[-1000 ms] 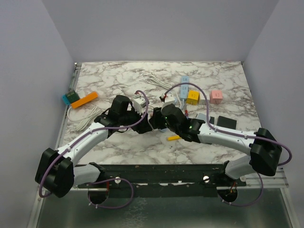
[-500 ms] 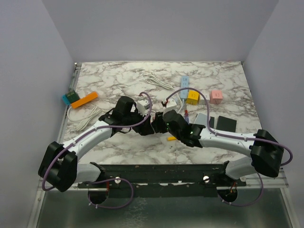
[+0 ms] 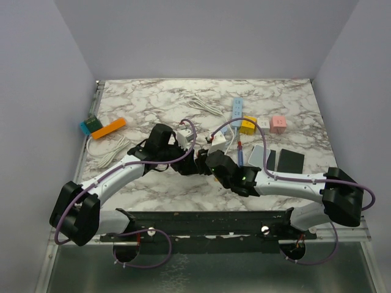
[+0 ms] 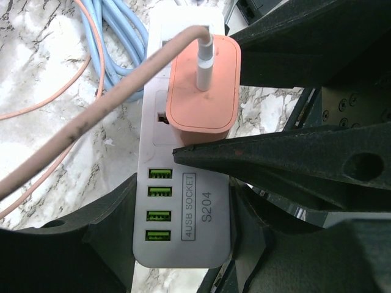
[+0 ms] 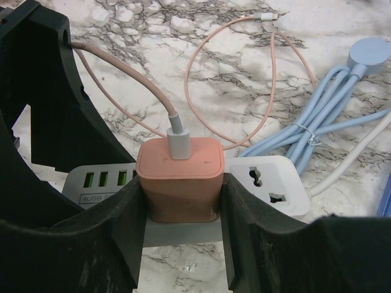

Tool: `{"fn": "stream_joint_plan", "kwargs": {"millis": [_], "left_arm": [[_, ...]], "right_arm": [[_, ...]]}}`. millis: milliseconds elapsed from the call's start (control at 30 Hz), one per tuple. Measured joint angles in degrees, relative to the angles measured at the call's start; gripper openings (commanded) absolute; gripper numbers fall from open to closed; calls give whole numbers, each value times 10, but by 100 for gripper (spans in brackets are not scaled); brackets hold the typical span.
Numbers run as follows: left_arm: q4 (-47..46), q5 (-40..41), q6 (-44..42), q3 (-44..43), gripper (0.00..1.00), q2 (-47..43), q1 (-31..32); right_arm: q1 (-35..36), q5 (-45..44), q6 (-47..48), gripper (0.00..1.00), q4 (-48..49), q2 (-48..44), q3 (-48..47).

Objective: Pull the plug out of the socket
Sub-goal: Remove the plug from the socket.

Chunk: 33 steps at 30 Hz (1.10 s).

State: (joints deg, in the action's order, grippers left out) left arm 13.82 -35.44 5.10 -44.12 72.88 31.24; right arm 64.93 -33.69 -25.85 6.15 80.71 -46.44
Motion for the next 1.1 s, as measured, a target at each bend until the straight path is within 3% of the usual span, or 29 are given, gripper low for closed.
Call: {"fn": "stream_joint_plan", "kwargs": {"millis": [433,1100], "left_arm": [[-2,-9,0,0,0,5,0],[-11,0,7,0,0,14,-1]], "right_arm": [[-7,-10,-75,1,-45,0,-13],[-48,53,-117,1,-93,12,-40]]}}
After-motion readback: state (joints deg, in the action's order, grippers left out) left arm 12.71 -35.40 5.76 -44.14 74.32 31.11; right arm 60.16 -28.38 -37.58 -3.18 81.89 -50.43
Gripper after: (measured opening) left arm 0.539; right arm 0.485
